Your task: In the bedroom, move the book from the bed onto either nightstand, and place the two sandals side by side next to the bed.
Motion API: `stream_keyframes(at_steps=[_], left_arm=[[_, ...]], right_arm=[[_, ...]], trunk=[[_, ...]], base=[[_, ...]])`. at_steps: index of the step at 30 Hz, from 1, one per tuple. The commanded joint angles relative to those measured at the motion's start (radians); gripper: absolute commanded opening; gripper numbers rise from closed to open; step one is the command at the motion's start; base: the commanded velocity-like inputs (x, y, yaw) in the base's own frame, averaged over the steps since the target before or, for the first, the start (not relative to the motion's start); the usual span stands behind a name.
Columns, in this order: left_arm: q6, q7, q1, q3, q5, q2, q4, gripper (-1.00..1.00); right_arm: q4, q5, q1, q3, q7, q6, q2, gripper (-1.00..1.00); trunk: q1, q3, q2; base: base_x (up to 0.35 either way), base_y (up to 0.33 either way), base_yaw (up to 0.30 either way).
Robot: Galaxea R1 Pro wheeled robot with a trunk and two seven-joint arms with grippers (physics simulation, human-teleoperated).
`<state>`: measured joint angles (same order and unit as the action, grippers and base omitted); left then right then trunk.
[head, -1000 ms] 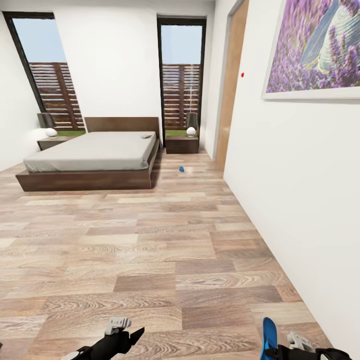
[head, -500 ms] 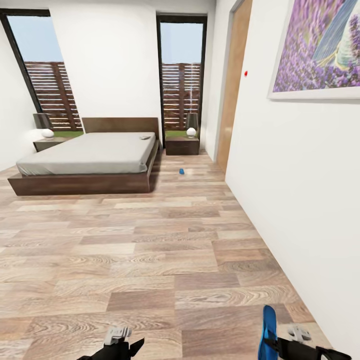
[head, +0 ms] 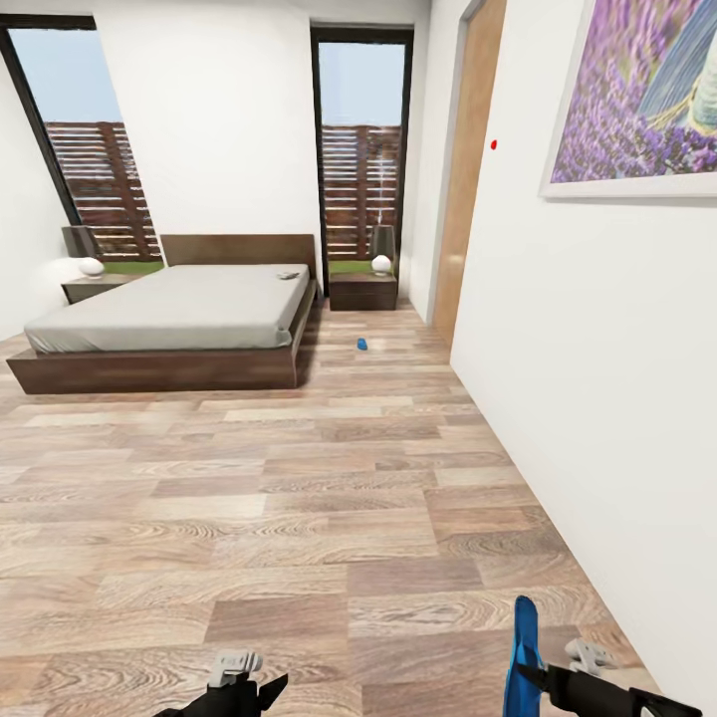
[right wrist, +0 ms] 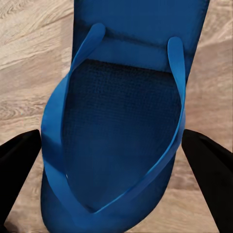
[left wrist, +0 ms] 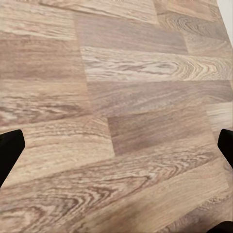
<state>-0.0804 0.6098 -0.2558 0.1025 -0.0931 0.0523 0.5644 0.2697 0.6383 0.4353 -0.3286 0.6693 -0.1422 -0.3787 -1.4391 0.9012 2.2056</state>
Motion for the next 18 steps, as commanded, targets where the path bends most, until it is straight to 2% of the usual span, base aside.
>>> stream_keyframes(at_steps=[1, 4, 13, 18], left_arm=[[-0.009, 0.005, 0.0, 0.002, -0.01, 0.0, 0.0, 1.0], [-0.009, 0.005, 0.0, 0.002, -0.01, 0.0, 0.0, 1.0], [-0.009, 0.005, 0.0, 0.003, -0.01, 0.0, 0.0, 1.0], [-0.009, 0.005, 0.0, 0.003, -0.01, 0.0, 0.0, 1.0]], right_arm=[[0.0, 0.008, 0.0, -0.003, 0.069, -0.007, -0.001, -1.0], [0.0, 0.008, 0.0, -0.003, 0.105, -0.004, -0.001, -1.0], [-0.007, 0.009, 0.0, -0.003, 0.111, -0.002, 0.001, -1.0], [-0.053, 0.009, 0.0, -0.003, 0.109, -0.001, 0.001, -1.0]], trunk=[[0.0, 0.001, 0.0], [0.0, 0.001, 0.0], [0.0, 0.001, 0.0], [0.0, 0.001, 0.0]], base=[[0.006, 0.0, 0.0], [0.003, 0.0, 0.0], [0.003, 0.0, 0.0], [0.208, 0.0, 0.0]])
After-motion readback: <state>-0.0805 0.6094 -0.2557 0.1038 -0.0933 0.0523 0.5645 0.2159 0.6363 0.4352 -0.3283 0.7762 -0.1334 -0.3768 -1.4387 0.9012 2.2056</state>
